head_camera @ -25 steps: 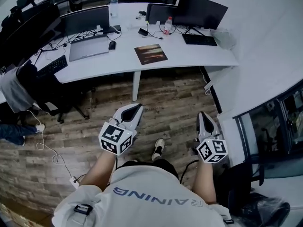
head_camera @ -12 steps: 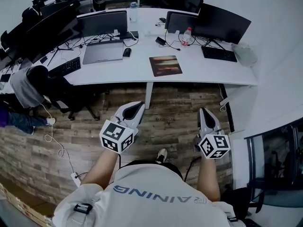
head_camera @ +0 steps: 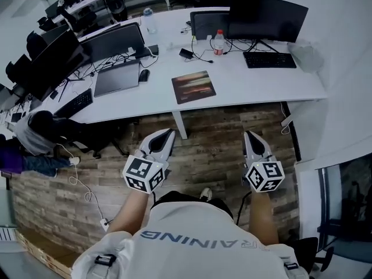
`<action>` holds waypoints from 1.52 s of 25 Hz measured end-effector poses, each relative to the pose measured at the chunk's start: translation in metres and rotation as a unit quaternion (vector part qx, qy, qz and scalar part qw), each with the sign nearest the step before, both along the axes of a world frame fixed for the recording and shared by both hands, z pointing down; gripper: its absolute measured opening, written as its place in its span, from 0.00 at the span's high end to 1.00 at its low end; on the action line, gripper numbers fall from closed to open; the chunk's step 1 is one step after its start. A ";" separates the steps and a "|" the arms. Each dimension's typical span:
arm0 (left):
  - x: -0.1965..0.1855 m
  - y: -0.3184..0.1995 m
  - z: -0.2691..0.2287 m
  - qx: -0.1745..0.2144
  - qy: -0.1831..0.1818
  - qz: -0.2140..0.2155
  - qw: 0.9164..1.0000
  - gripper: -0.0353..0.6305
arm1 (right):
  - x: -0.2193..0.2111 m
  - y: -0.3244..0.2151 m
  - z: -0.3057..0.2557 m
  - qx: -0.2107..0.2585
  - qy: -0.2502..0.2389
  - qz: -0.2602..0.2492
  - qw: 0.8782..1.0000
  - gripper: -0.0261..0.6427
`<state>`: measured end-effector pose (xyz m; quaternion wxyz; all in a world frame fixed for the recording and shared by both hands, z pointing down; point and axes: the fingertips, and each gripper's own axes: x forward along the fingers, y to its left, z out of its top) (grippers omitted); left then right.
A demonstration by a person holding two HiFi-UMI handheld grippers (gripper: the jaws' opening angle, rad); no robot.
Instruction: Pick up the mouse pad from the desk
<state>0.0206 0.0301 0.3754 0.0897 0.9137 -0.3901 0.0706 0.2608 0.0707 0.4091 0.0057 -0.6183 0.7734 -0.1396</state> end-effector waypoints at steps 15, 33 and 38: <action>0.039 -0.070 0.013 -0.015 -0.010 -0.021 1.000 0.95 | 0.025 -0.083 0.025 -0.021 -0.002 -0.043 0.999 0.94; -0.025 -0.271 0.059 -0.063 0.028 -0.010 0.998 0.95 | -0.022 -0.272 0.034 -0.081 0.054 -0.028 0.995 0.94; -0.047 -0.313 0.082 -0.081 0.021 -0.007 0.996 0.94 | -0.046 -0.317 0.051 -0.100 0.057 -0.027 0.993 0.94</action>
